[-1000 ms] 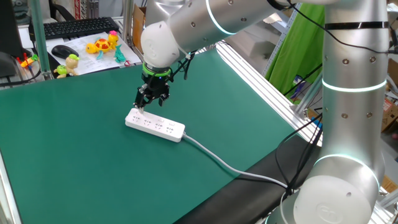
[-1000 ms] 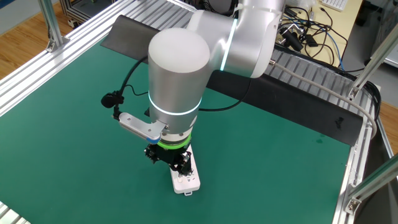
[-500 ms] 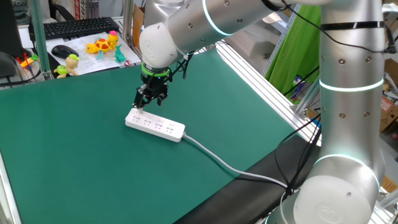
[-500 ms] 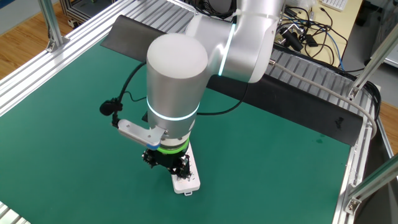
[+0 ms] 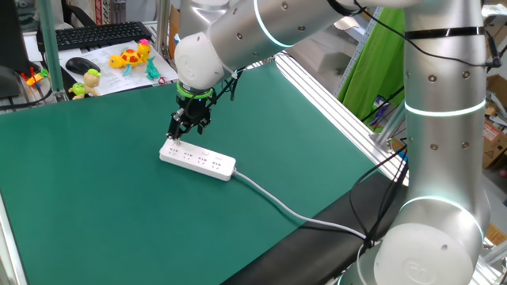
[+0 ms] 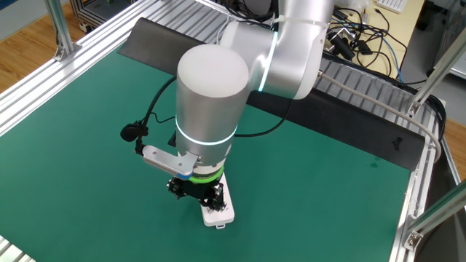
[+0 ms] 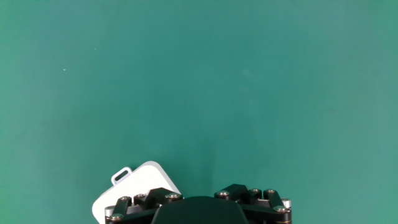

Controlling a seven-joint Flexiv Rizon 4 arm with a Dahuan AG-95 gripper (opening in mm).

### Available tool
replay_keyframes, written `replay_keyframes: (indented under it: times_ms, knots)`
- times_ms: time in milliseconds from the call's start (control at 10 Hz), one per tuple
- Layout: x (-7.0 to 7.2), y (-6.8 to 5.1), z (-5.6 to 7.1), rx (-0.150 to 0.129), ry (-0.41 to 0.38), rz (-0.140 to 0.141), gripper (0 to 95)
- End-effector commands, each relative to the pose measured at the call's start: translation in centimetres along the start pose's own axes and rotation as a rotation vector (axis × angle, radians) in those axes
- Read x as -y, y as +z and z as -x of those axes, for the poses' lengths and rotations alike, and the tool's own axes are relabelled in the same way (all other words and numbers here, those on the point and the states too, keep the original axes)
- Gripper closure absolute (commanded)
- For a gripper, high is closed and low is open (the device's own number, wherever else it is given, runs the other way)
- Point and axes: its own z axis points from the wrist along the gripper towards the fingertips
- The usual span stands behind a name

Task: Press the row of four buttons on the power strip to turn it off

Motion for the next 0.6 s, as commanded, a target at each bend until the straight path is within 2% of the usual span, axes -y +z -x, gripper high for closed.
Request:
replay_keyframes:
  times_ms: [100,300,600]
  knots:
    - [0.02,0.23,0.05,-0.008,-0.003,0.006,19.0]
    - [0.13,0.98,0.24,-0.001,-0.001,0.005,19.0]
    - [0.21,0.85,0.24,-0.001,0.004,0.007,19.0]
